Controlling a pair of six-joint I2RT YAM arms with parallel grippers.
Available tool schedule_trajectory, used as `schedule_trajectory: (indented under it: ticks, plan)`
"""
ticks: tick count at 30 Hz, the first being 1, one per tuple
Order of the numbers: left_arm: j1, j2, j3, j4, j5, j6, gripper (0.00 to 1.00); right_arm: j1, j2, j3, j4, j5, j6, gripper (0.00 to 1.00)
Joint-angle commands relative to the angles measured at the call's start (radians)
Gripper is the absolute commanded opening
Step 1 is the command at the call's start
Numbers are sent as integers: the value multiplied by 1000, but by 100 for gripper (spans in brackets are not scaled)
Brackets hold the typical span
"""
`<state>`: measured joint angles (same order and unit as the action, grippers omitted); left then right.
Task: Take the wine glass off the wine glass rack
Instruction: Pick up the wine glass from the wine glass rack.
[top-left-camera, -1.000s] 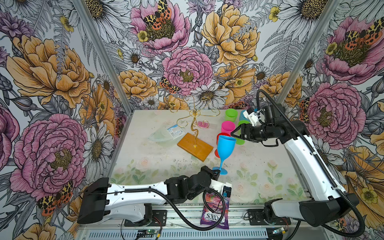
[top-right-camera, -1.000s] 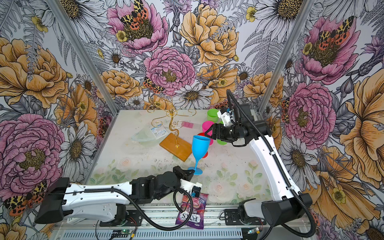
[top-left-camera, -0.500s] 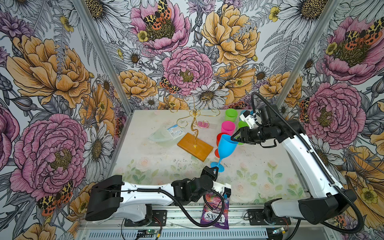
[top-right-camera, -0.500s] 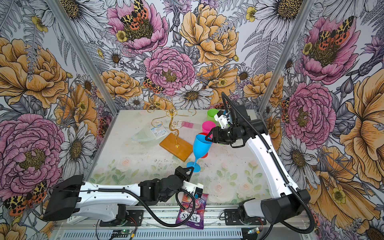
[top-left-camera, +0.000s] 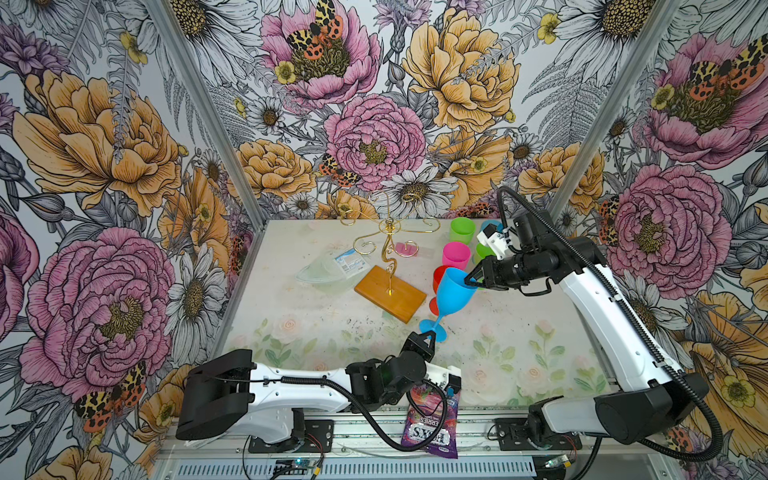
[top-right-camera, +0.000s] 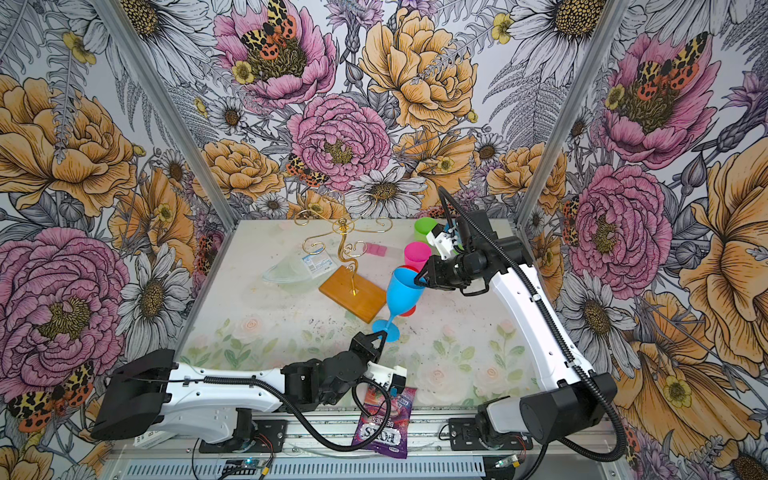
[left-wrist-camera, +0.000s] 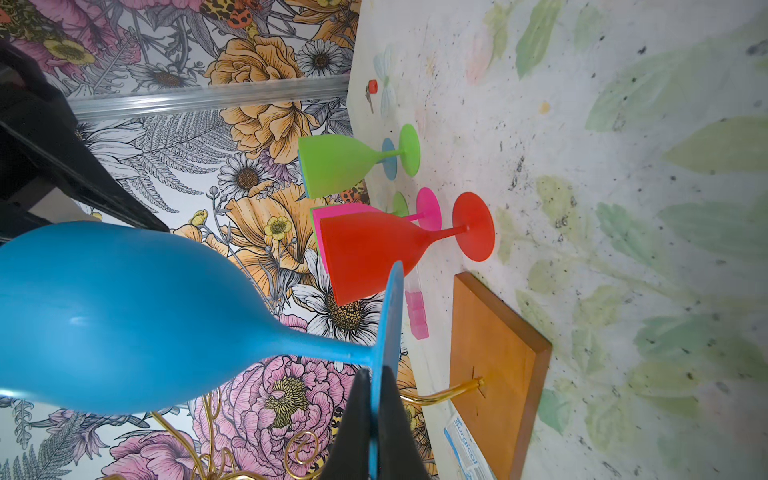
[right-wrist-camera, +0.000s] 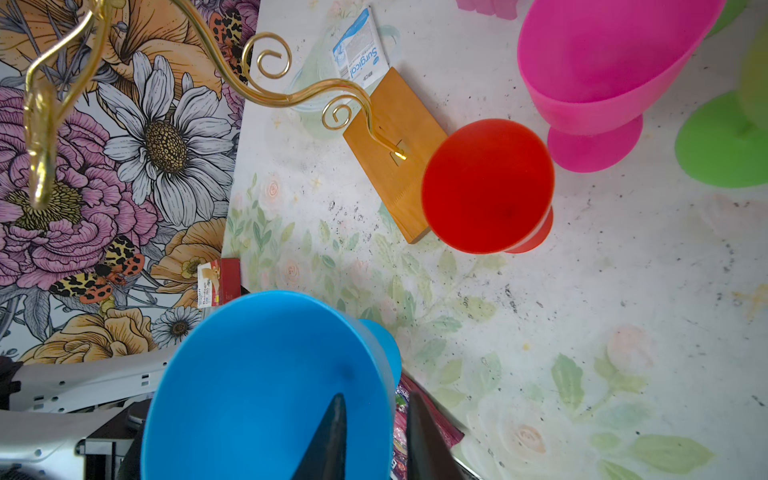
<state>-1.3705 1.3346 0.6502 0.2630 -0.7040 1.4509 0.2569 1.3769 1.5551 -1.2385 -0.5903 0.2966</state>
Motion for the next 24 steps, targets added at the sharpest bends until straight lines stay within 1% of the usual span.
schedule_trajectory:
  ticks: [1,6,10,11,12,13,15,17,19,22,24]
  plan:
    - [1,7,-8,72,-40,26,0,10,11,23,-7,8,-9,19]
    - [1,14,-9,78,-42,26,0,9,9,32,-6,24,-12,7]
    - [1,9,-12,82,-35,22,9,8,10,44,-6,51,-11,1]
    - [1,5,-13,82,-29,17,12,7,12,49,-6,57,-11,0]
    - [1,2,-17,82,-23,14,17,7,14,54,-6,62,-10,0]
    - [0,0,-18,82,-18,13,32,8,13,58,-5,66,-10,0]
    - [-1,-4,-20,81,-12,7,41,7,13,64,-6,81,-14,0]
    - [-2,-8,-18,80,-12,-12,49,6,9,66,-6,107,-19,0]
    - [-2,-19,-15,81,-6,-49,56,5,2,62,-6,143,-27,0]
    - [-5,-45,-14,75,1,-123,61,5,-13,49,-3,189,-36,0]
    - [-5,-73,-11,53,9,-200,69,4,-25,39,-4,221,-38,0]
